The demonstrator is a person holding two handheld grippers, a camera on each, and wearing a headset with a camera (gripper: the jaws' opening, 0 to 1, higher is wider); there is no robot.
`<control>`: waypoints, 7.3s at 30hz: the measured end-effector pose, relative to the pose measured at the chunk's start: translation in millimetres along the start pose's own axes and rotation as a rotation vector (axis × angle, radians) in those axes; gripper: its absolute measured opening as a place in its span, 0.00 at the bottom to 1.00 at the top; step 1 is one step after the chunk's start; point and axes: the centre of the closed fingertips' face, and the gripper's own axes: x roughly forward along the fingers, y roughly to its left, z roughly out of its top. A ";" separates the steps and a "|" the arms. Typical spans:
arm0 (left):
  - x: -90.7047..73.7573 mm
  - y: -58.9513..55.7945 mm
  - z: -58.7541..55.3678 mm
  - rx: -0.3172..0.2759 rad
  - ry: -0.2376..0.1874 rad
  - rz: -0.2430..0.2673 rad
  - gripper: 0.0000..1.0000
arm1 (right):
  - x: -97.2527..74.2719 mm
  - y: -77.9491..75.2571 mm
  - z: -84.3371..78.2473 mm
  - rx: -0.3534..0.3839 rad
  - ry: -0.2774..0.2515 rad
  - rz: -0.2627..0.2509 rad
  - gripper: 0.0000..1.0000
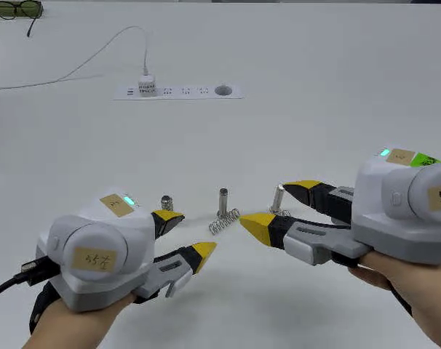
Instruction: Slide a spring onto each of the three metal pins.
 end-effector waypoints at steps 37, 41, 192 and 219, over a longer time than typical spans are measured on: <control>53.7 1.3 -17.9 0.064 0.110 -0.055 0.17 | -12.1 -3.5 -19.5 0.040 0.044 0.029 0.57; 55.5 1.8 -17.1 0.066 0.110 -0.054 0.15 | -12.2 -2.2 -18.1 0.051 0.032 0.036 0.59; -41.2 -1.1 7.3 -0.110 -0.082 0.067 0.60 | 53.3 7.7 48.9 0.078 -0.135 0.097 0.12; -37.2 1.7 1.0 -0.143 -0.065 0.075 0.69 | 71.5 -0.6 30.3 -0.023 -0.087 0.063 0.12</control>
